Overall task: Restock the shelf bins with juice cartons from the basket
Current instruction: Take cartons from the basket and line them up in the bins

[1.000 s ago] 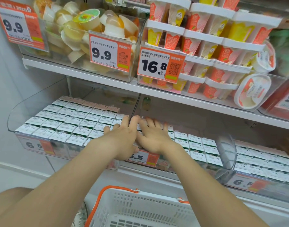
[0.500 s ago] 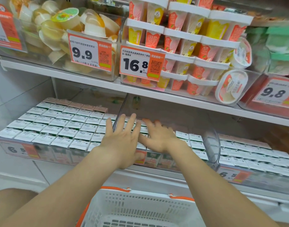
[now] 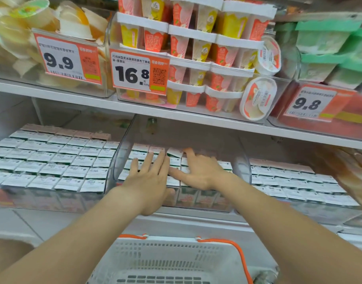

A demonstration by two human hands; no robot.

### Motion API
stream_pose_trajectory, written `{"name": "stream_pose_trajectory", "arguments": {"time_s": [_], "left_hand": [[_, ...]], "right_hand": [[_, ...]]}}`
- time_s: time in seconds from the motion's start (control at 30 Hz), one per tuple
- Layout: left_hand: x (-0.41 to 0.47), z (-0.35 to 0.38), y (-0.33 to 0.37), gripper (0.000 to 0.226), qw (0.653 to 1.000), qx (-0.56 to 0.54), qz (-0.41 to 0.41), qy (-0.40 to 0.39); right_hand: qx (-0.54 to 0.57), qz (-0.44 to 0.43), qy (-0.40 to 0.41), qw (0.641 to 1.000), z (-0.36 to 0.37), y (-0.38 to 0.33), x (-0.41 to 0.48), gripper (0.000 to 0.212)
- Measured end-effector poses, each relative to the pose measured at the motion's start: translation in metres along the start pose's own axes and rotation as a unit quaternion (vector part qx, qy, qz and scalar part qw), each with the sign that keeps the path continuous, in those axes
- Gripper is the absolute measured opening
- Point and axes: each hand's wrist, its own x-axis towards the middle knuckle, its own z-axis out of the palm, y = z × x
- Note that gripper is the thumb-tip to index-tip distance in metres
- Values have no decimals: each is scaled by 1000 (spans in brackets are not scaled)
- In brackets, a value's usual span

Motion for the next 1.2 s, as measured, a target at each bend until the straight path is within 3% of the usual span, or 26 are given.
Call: {"name": "stream_pose_trajectory", "arguments": {"time_s": [0.3, 0.37, 0.47, 0.57, 0.63, 0.8, 0.97, 1.1, 1.2], "left_hand": [[5, 0, -2, 78, 999, -31, 10, -38], [5, 2, -1, 79, 999, -33, 2, -39], [4, 5, -1, 83, 999, -37, -15, -29], [4, 8, -2, 84, 999, -43, -19, -21], [4, 10, -2, 84, 999, -40, -17, -14], [8, 13, -1, 84, 1000, -23, -21, -3], [9, 10, 0, 87, 999, -36, -33, -12], [6, 10, 2, 88, 999, -31, -43, -1], [4, 12, 4, 89, 999, -18, -47, 13]], "right_hand": [[24, -28, -38, 999, -7, 5, 0, 103], [22, -6, -24, 999, -10, 2, 6, 93], [27, 11, 70, 997, -6, -8, 24, 64], [162, 10, 25, 986, -3, -16, 49, 36], [196, 11, -12, 981, -5, -18, 63, 26], [232, -29, -43, 971, -6, -33, 71, 25], [151, -41, -27, 987, 1, -27, 60, 64], [52, -60, 61, 995, 3, -29, 48, 58], [9, -16, 116, 993, -10, -16, 28, 54]]}}
